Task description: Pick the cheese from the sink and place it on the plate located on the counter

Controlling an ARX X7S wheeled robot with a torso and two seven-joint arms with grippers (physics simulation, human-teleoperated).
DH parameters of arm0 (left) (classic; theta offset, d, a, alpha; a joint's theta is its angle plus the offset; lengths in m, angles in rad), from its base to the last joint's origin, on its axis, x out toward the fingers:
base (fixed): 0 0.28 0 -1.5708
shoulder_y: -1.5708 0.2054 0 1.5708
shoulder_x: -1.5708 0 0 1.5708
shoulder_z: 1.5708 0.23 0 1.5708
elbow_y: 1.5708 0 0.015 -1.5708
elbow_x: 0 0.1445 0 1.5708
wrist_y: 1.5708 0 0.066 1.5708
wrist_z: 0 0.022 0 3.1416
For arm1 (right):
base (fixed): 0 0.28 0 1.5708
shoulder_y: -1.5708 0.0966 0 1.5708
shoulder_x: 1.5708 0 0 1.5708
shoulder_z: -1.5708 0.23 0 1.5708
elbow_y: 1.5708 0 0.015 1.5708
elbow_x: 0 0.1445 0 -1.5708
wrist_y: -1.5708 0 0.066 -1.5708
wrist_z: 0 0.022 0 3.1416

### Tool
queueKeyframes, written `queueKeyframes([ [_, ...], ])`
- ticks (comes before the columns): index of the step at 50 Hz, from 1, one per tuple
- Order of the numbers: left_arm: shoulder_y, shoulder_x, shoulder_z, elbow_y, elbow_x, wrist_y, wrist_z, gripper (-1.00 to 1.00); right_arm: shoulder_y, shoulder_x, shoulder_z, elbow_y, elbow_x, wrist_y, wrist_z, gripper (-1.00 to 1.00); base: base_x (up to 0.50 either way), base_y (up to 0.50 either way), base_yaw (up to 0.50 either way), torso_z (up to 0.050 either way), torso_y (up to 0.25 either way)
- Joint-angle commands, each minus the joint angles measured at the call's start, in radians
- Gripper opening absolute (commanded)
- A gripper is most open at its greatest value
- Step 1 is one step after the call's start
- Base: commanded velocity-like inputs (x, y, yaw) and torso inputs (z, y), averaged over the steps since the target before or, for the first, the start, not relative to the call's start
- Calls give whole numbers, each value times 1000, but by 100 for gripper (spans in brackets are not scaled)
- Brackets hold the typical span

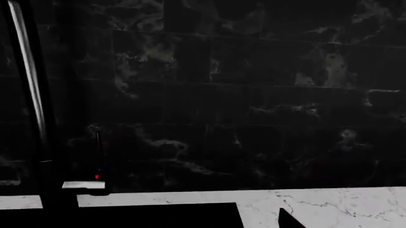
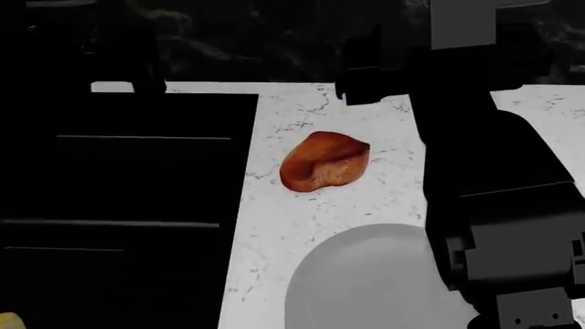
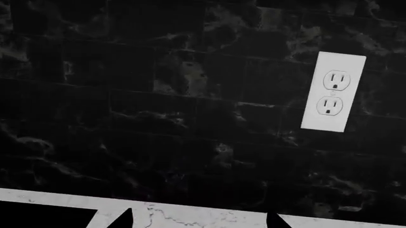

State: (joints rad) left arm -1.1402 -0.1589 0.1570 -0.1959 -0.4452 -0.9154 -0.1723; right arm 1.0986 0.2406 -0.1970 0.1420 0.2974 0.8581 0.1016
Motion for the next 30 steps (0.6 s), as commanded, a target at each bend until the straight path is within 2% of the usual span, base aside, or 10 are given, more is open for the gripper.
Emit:
queueKeyframes([
  [1, 5, -5, 3, 6, -8, 0, -3, 100, -2, 0, -4, -1, 5, 0, 3, 100, 438, -47, 0, 0, 0],
  [12, 4, -7, 9, 0, -14, 8, 0, 100, -13, 1, 5, -2, 14, 1, 9, 100, 435, -43, 0, 0, 1],
  [30, 15, -19, 1, 4, -30, -5, -12, 100, -13, -1, -2, -5, 24, 4, 11, 100, 0, 0, 0, 0, 1],
])
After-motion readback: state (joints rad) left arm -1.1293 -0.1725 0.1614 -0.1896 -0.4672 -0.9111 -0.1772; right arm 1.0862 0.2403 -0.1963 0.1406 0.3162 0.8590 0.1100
